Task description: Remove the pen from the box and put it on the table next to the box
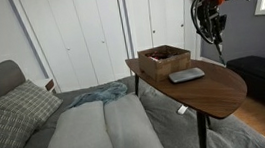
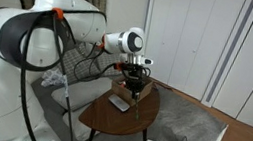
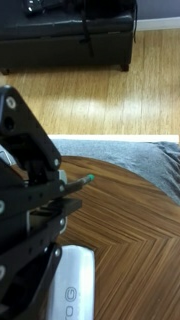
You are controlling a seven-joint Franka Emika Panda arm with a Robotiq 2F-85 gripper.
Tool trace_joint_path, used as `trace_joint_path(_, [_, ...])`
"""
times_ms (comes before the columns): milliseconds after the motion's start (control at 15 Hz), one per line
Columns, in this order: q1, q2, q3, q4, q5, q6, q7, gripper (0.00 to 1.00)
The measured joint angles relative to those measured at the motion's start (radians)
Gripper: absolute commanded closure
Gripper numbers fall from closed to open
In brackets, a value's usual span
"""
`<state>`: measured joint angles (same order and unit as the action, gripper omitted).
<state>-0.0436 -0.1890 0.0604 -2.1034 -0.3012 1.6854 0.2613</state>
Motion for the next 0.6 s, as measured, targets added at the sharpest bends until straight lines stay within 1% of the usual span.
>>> trace_joint_path(267, [0.019, 0.002, 0.028, 0.02, -0.134, -0.035, 0.036, 0.97])
trace_joint_path(600, [0.092, 0.038, 0.099, 0.054, -0.21, -0.032, 0.074, 0.97])
